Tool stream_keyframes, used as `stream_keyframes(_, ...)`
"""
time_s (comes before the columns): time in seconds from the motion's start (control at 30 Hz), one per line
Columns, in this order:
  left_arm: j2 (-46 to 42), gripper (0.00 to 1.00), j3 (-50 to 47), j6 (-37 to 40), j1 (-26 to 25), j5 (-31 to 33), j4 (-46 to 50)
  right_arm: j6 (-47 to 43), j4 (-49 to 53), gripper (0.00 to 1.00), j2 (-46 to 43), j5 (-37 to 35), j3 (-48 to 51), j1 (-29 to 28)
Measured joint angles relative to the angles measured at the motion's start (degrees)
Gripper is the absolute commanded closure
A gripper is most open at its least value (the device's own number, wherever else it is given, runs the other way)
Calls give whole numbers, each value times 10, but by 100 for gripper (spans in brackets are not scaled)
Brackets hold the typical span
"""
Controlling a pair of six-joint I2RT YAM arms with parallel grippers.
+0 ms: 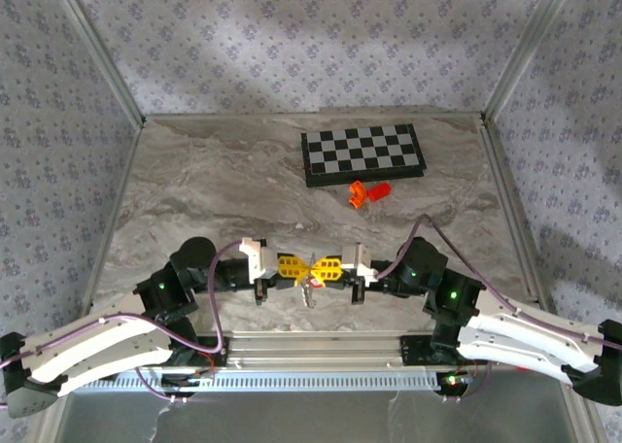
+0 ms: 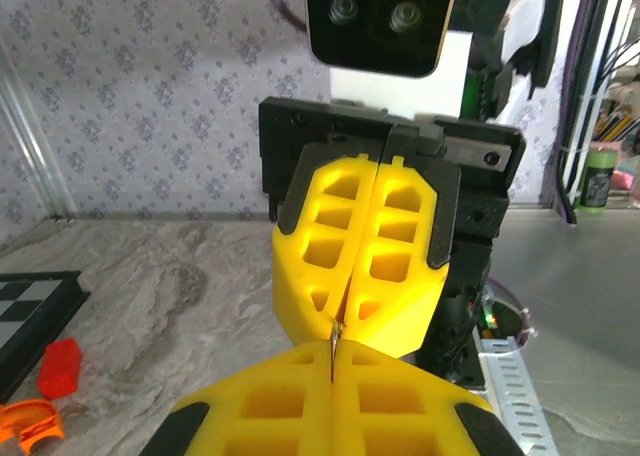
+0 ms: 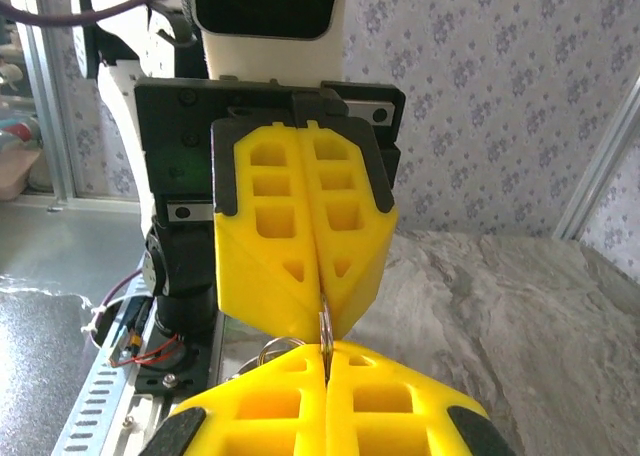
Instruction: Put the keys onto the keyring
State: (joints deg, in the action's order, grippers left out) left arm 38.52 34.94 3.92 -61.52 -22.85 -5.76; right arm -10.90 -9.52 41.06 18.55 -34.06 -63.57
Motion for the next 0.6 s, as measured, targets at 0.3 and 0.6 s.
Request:
stream_keyframes(0.3,5,76,61,55,0,51,126,-47,157,100,31,-17,-91,-5)
stream_keyframes(0.6,29,74,96,83,0,68,204,-73,283,100,75,-19,-164,-5)
